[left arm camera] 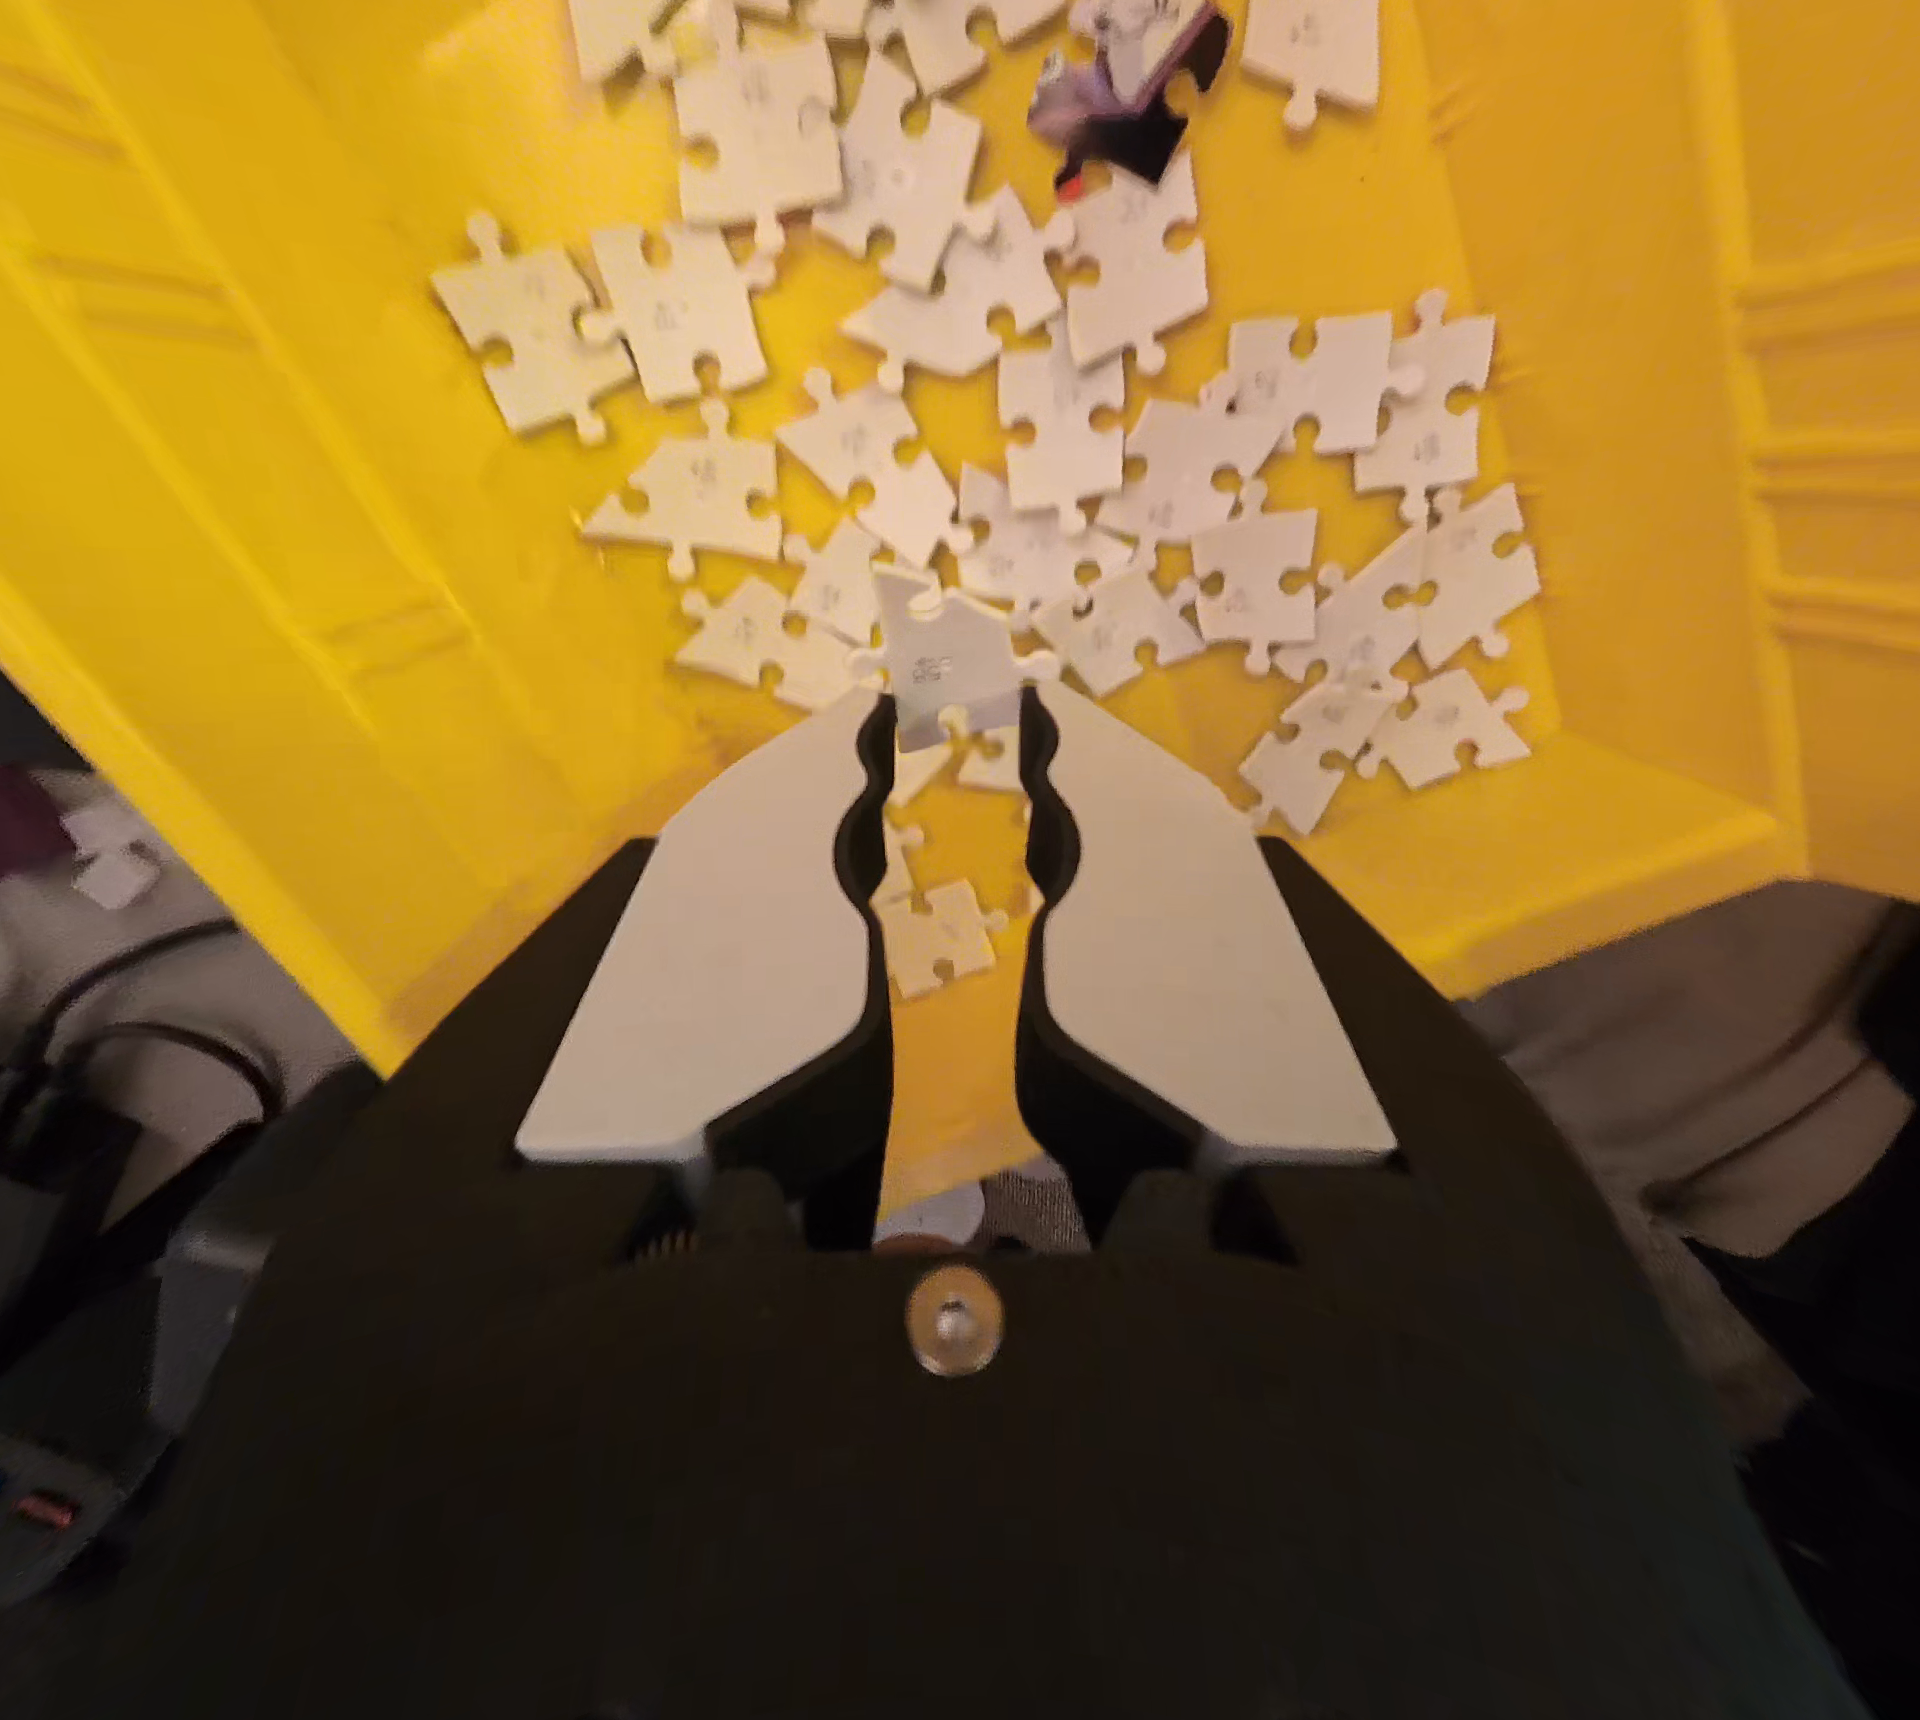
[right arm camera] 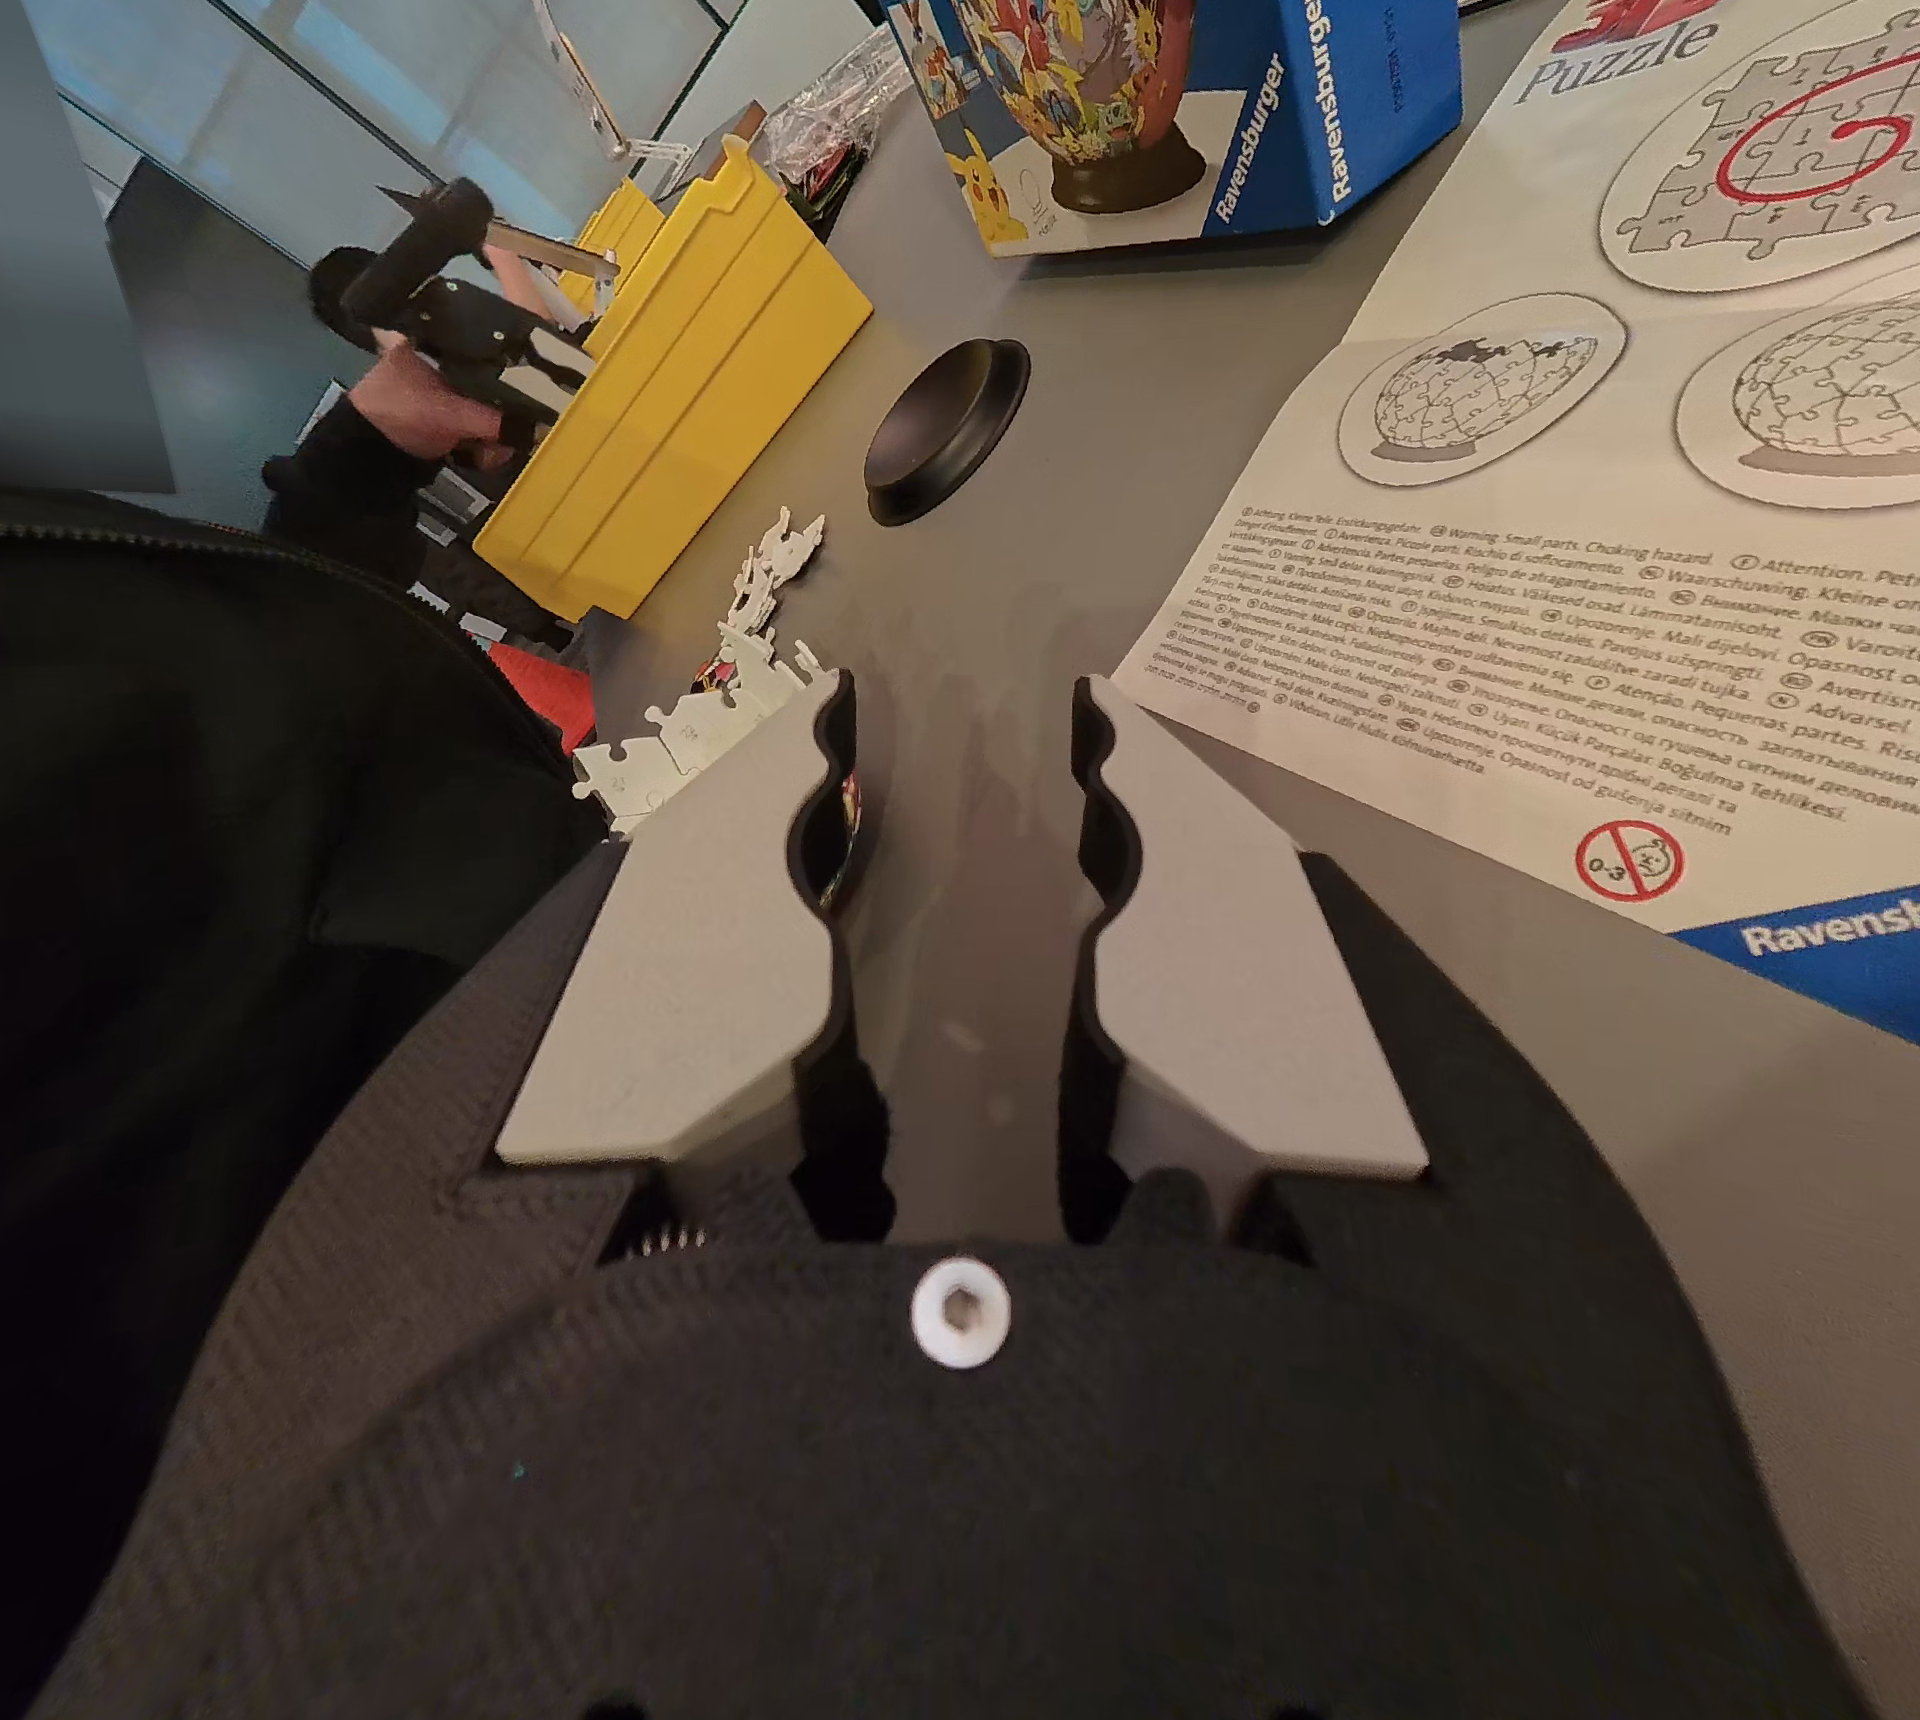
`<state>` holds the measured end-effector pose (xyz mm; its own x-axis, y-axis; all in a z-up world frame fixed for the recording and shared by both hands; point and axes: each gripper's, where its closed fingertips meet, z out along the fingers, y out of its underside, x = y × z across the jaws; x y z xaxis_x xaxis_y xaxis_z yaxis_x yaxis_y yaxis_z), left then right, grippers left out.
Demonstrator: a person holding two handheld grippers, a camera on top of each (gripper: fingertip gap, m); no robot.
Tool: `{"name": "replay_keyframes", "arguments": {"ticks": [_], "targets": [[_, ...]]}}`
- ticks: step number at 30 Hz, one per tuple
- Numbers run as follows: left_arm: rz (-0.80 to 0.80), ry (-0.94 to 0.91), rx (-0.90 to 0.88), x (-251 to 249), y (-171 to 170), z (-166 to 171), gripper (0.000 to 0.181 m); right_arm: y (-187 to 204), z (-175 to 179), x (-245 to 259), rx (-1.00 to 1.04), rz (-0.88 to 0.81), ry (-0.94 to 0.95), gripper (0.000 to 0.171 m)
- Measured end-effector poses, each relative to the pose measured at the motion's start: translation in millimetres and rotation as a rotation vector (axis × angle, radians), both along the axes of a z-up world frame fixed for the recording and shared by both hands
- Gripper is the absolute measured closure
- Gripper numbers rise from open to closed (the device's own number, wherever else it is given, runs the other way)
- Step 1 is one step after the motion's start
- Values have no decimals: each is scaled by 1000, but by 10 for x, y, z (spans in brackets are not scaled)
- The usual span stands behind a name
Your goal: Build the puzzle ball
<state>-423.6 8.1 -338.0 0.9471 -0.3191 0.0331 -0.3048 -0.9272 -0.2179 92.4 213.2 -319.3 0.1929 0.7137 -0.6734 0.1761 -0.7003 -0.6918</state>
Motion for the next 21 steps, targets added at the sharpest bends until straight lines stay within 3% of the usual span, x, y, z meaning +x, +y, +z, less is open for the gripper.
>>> {"name": "replay_keyframes", "arguments": {"ticks": [3, 6, 13, 21], "targets": [[0, 6, 31, 4, 242, -3, 159, 0, 6, 0, 1, 0, 3, 131], [16, -5, 87, 21, 433, 60, 145, -4, 9, 1, 1, 2, 6, 131], [-107, 23, -118, 178, -114, -315, 138, -10, 26, 5, 0, 8, 17, 130], [-195, 131, -56, 278, -95, -364, 148, -19, 27, 2, 5, 12, 16, 130]]}}
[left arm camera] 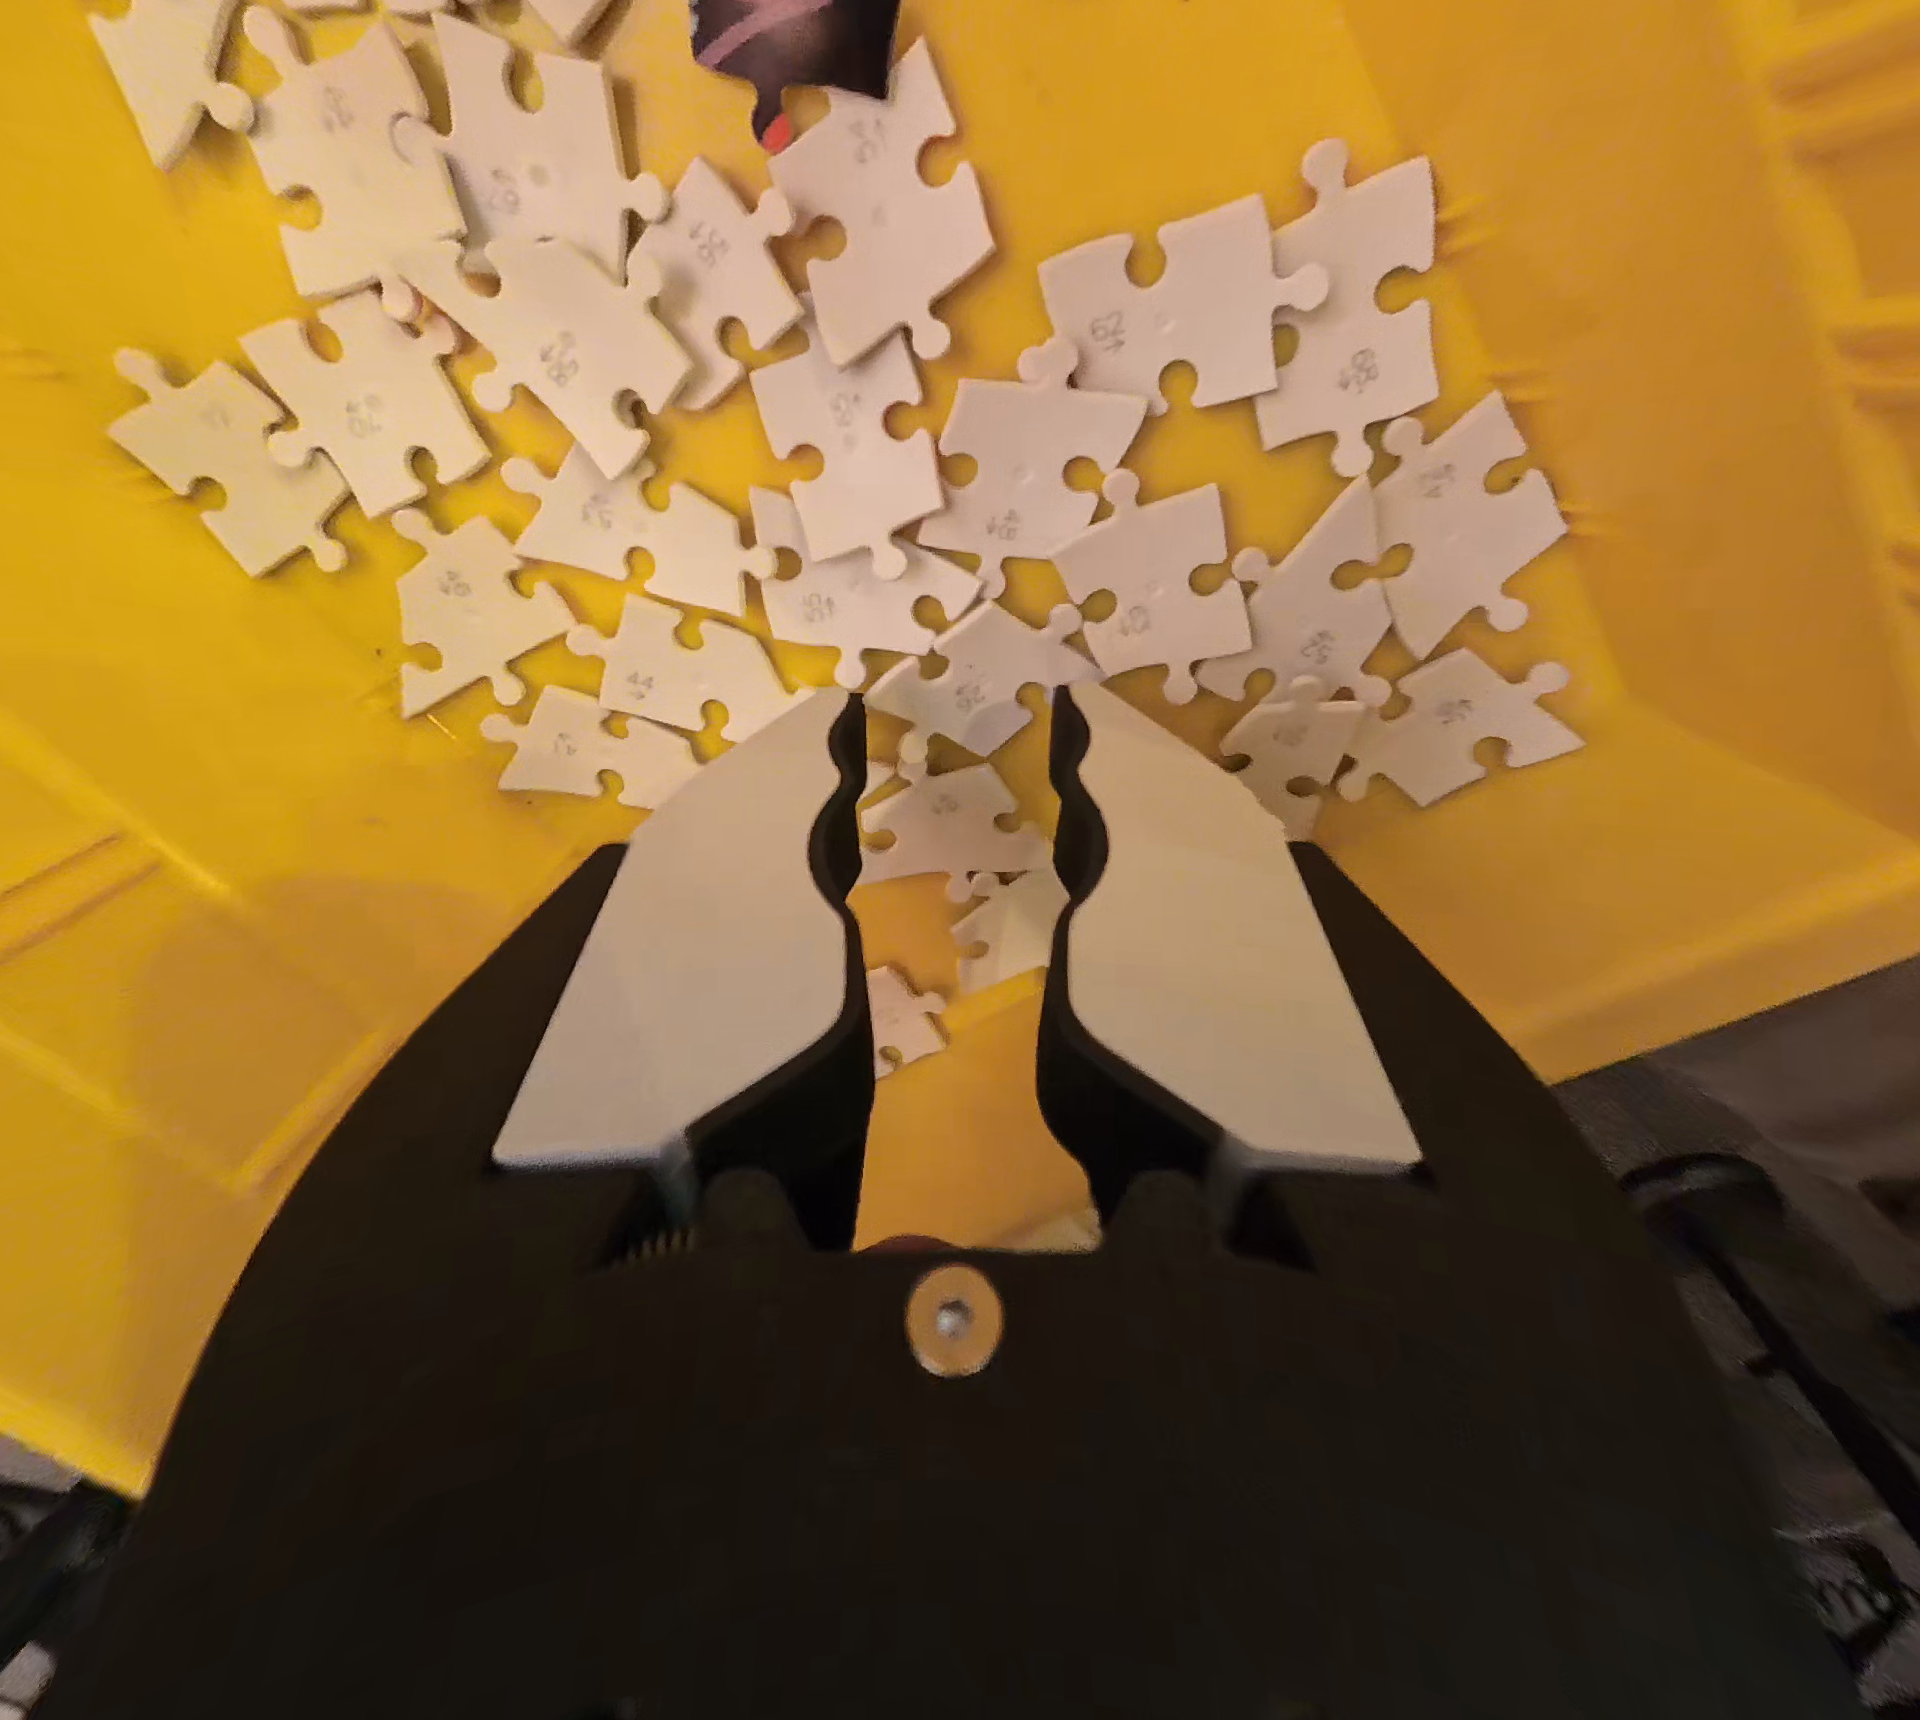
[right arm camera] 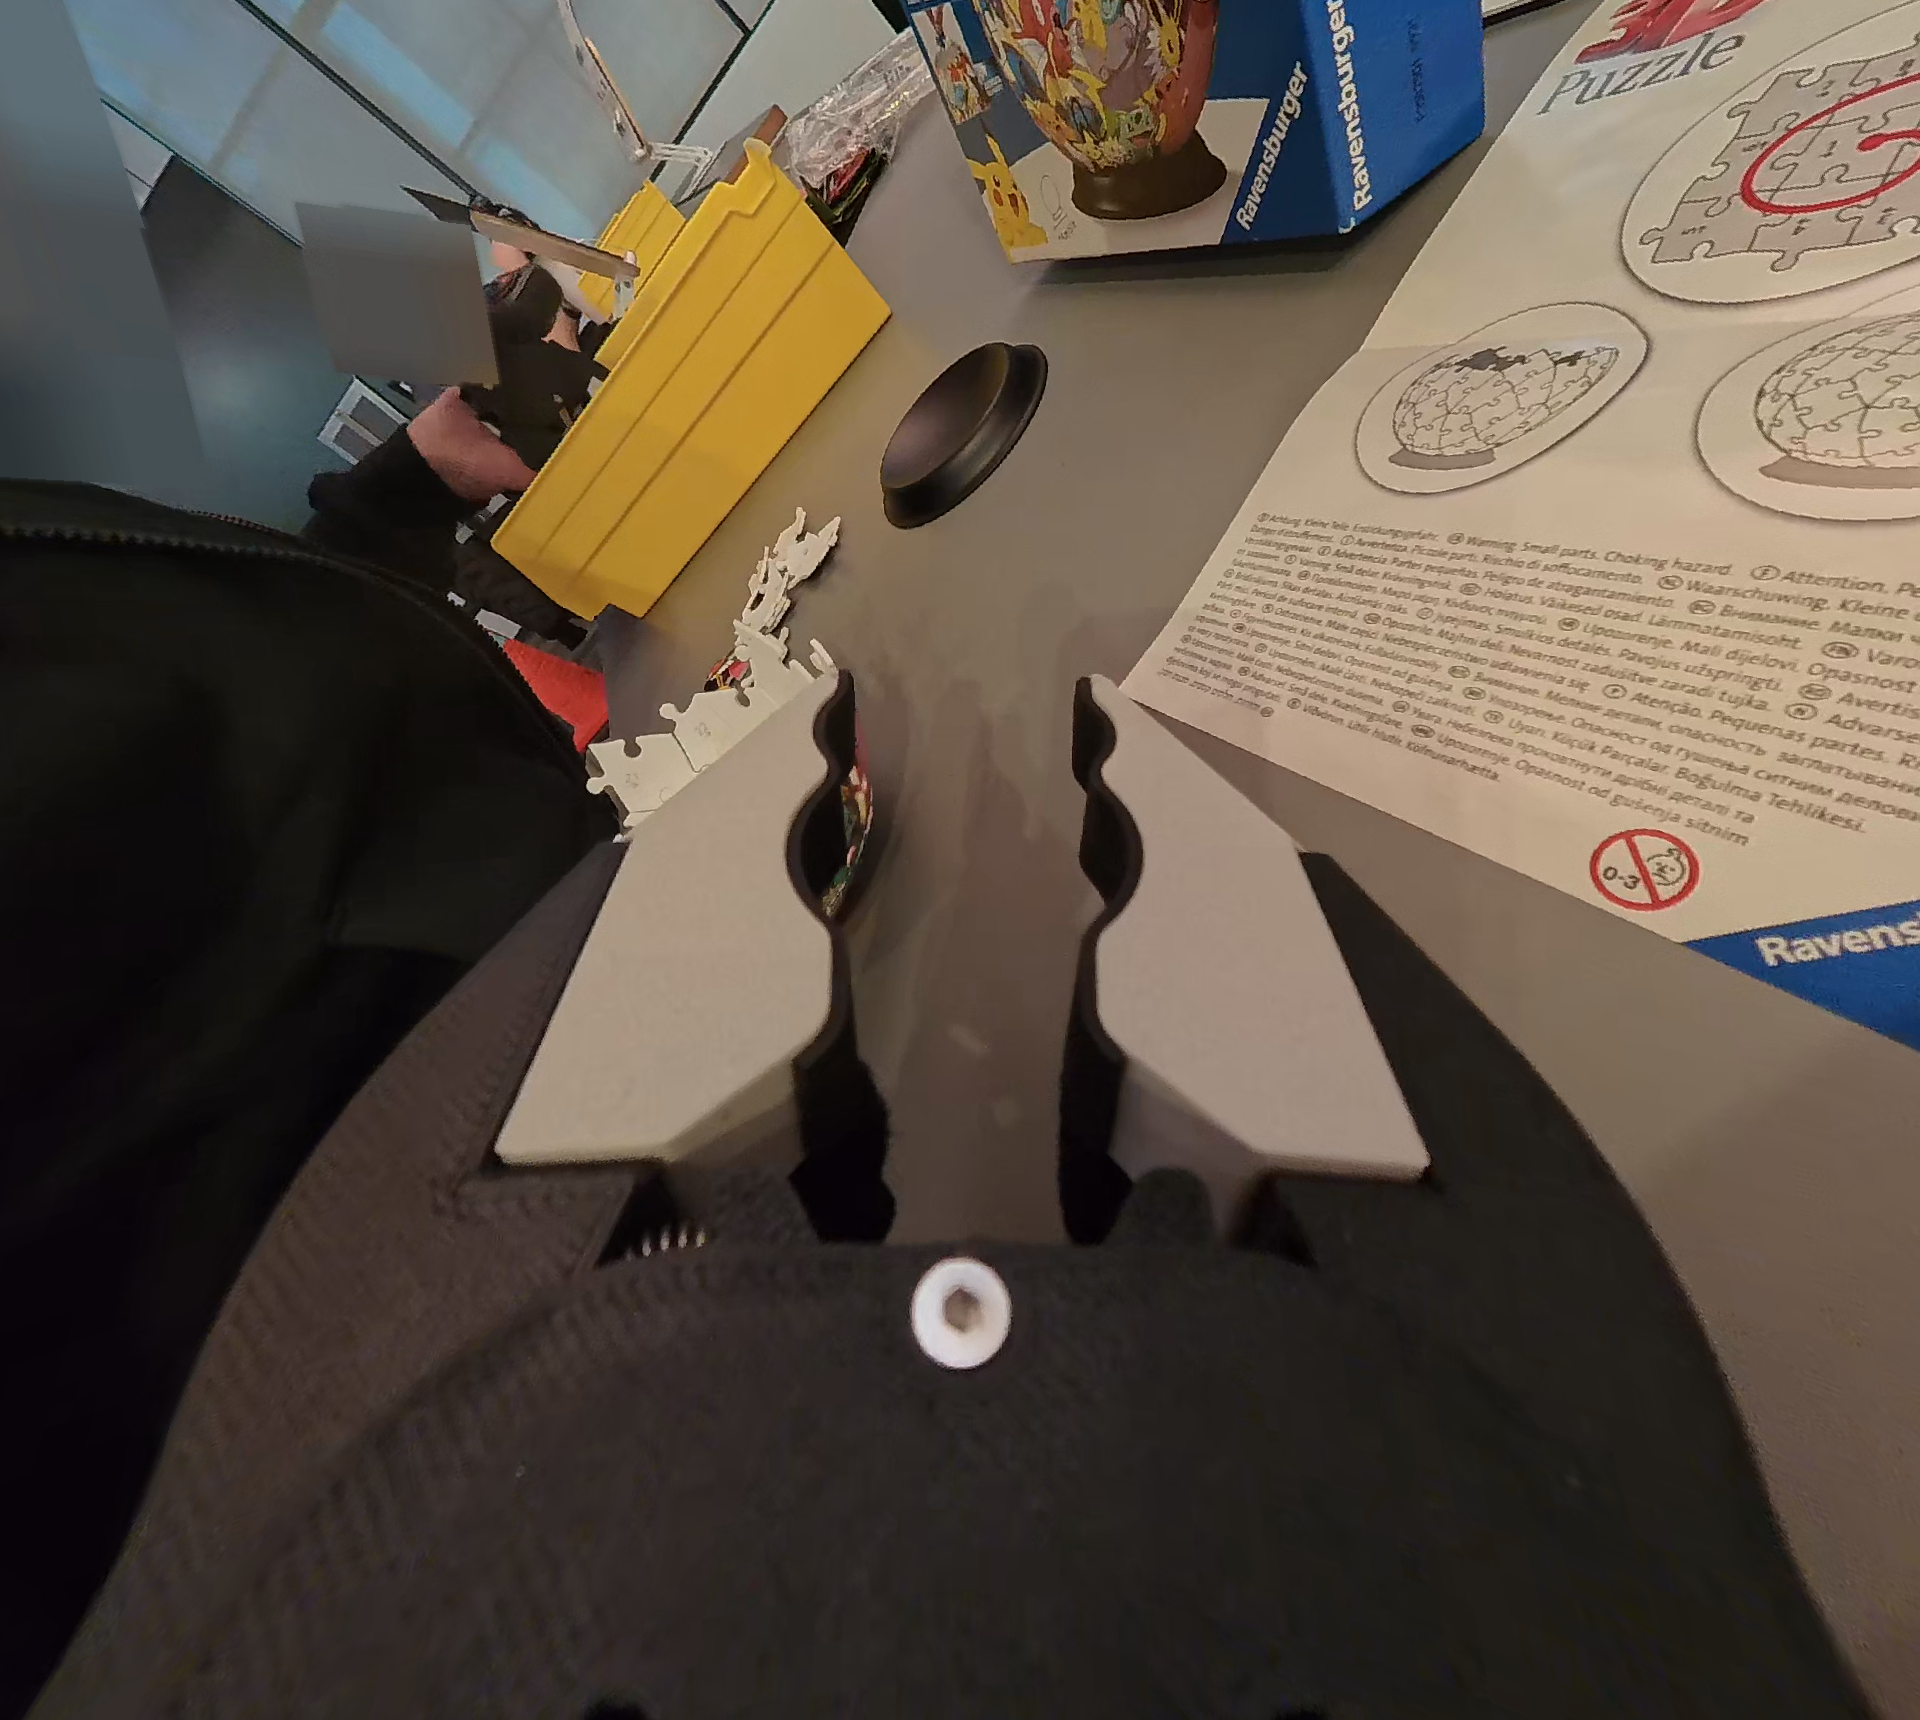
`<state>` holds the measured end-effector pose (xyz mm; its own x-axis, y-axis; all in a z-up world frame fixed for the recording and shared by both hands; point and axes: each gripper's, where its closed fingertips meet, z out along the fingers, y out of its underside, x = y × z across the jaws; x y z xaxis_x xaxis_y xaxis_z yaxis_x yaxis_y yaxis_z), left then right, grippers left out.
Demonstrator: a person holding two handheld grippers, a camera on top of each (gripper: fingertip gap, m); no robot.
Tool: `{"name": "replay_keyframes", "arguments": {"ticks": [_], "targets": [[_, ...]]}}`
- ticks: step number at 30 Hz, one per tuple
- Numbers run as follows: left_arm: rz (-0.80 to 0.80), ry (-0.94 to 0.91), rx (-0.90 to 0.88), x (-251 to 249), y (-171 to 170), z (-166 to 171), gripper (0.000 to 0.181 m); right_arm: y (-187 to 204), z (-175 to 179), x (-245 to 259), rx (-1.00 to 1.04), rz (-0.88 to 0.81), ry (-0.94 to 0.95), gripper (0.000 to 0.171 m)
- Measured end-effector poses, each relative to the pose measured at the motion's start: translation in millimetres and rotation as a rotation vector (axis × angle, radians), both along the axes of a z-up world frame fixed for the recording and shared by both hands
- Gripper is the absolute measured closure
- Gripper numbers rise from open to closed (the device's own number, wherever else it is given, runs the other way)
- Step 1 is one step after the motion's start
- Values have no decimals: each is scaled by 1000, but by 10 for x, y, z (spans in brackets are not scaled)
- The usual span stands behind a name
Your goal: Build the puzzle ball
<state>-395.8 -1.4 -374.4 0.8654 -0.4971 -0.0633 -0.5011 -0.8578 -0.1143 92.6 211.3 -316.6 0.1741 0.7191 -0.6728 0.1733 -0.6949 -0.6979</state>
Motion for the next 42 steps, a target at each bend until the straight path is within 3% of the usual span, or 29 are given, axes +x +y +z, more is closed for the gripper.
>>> {"name": "replay_keyframes", "arguments": {"ticks": [7, 10, 22, 29, 35, 42], "targets": [[3, 7, 50, -1, -6, 25, 158, -3, 3, 1, 1, 2, 2, 130], [31, -25, 119, -37, 50, 166, 179, -4, 2, 0, 1, 3, 1, 130], [38, -95, 148, -19, -24, 294, 180, -7, 5, 1, 3, 4, 3, 130], [210, -182, 341, -213, 3, 839, 180, -6, 0, 1, 2, 5, 1, 130], [225, -330, 514, 265, 135, 1335, 180, -12, -6, -6, 7, 6, -5, 129], [176, -540, 591, 1054, 319, 1542, 180, 29, 81, 34, 35, -29, 29, 124]]}}
